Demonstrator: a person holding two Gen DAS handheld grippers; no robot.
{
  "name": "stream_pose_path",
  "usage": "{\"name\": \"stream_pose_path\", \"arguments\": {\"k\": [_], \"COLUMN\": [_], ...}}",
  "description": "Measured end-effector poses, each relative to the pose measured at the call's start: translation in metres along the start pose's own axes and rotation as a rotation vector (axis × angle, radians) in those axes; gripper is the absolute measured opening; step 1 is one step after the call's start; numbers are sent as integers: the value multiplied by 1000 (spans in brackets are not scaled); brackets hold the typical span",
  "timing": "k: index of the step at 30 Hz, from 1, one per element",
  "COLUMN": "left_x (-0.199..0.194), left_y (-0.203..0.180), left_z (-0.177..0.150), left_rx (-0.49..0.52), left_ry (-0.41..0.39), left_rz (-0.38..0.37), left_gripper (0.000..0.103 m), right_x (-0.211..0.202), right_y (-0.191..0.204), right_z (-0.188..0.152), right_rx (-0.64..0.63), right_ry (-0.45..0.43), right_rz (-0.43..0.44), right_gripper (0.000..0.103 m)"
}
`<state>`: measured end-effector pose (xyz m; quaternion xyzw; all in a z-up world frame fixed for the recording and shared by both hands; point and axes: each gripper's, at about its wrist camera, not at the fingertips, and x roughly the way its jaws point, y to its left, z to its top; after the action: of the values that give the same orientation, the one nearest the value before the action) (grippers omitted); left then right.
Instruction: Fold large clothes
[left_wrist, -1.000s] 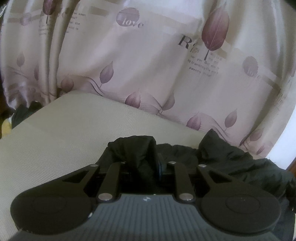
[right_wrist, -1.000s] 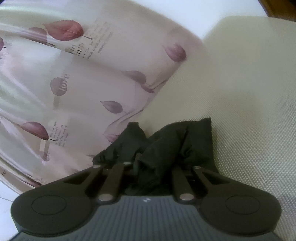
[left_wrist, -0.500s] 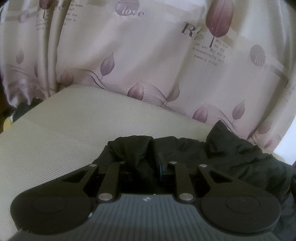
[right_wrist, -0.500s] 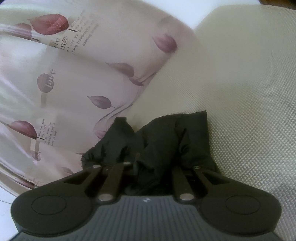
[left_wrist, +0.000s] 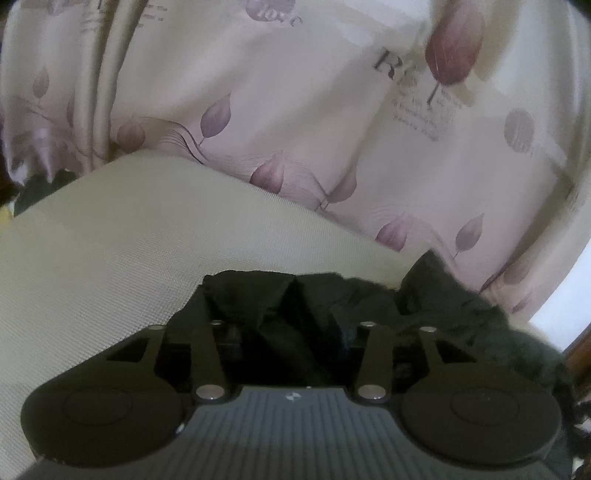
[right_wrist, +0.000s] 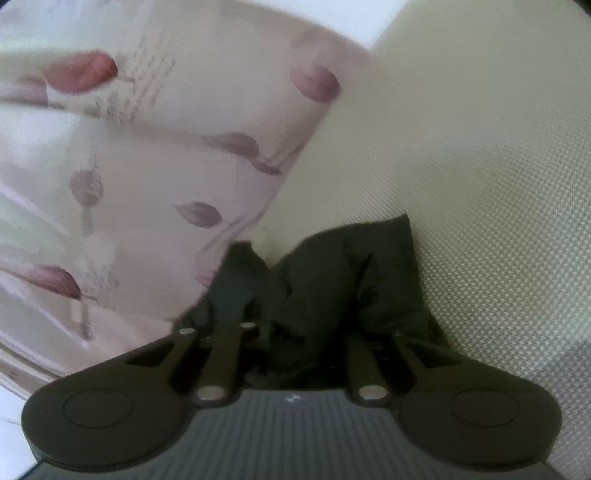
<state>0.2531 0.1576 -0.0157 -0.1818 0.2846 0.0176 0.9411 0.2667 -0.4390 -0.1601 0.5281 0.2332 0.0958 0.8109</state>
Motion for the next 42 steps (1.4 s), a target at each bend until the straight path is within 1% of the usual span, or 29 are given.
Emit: {"name": "stream_pose_path", "arguments": {"k": [1,2,3,4,5,6,7,8,9,11,12,13,14,15,16,17,18,19,20,22,23,25,29,31,36,40,42], "left_x": [-3,-6,-10,-15,-22,-29,-35,-39,-41,-44,-45,-46,-46,-44,-40,-36,-29,-22,-17,-4,4,21,49,56,64,69,69], "left_y": [0,0,0,-1,-4,-7,-10,-13,-15,-20,-23,-27,-32,-38,-44,-50,-56,-60,-64,-73,-75,-74,-58,-49,-35,-34,-35], "left_z": [2,3,4,5,6,6,7,8,10,12,12,11,10,9,8,6,5,4,1,-3,-4,-5,-7,-7,-8,-11,-13], "left_rx": [-14,-28,-38,-41,-38,-34,-19,4,23,45,54,69,93,123,151,178,204,217,228,262,281,305,255,219,184,175,188], "left_ry": [-2,-7,-18,-34,-64,-106,-141,-160,-159,-155,-158,-161,-161,-154,-143,-124,-93,-67,-51,-38,-29,2,83,102,118,111,101], "left_rz": [-13,-27,-45,-57,-37,-11,0,-5,-7,-10,-22,-31,-22,0,8,-1,-6,-6,-6,12,30,78,133,134,146,161,170], "left_gripper": [59,68,83,93,102,103,103,103,103,103,103,103,101,90,81,63,49,45,41,41,41,41,42,42,42,42,42], "right_x": [-3,-6,-9,-13,-18,-23,-29,-37,-45,-58,-63,-66,-68,-65,-59,-53,-44,-34,-23,-4,8,26,49,52,59,64,64], "right_y": [-2,-2,-2,-1,0,2,4,6,9,20,28,40,54,71,87,98,111,121,128,135,135,130,107,98,90,88,85], "right_z": [0,0,-1,-2,-2,-3,-4,-5,-5,-6,-8,-11,-14,-19,-26,-32,-41,-48,-54,-61,-62,-60,-55,-52,-44,-47,-49], "right_rx": [16,27,35,35,33,30,26,19,11,-33,-86,-162,-259,-369,-483,-573,-680,-757,-821,-887,-907,-930,-923,-899,-830,-835,-829], "right_ry": [-17,-27,-39,-52,-66,-84,-108,-144,-178,-211,-217,-219,-210,-187,-159,-133,-108,-92,-74,-52,-49,-40,14,45,104,110,104], "right_rz": [22,39,54,67,78,87,90,91,90,90,81,65,31,-15,-60,-97,-156,-199,-233,-286,-332,-387,-482,-490,-508,-535,-537], "right_gripper": [25,26,30,36,41,55,62,75,77,77,76,76,75,72,59,52,42,38,37,32,32,31,31,30,29,28,28]}}
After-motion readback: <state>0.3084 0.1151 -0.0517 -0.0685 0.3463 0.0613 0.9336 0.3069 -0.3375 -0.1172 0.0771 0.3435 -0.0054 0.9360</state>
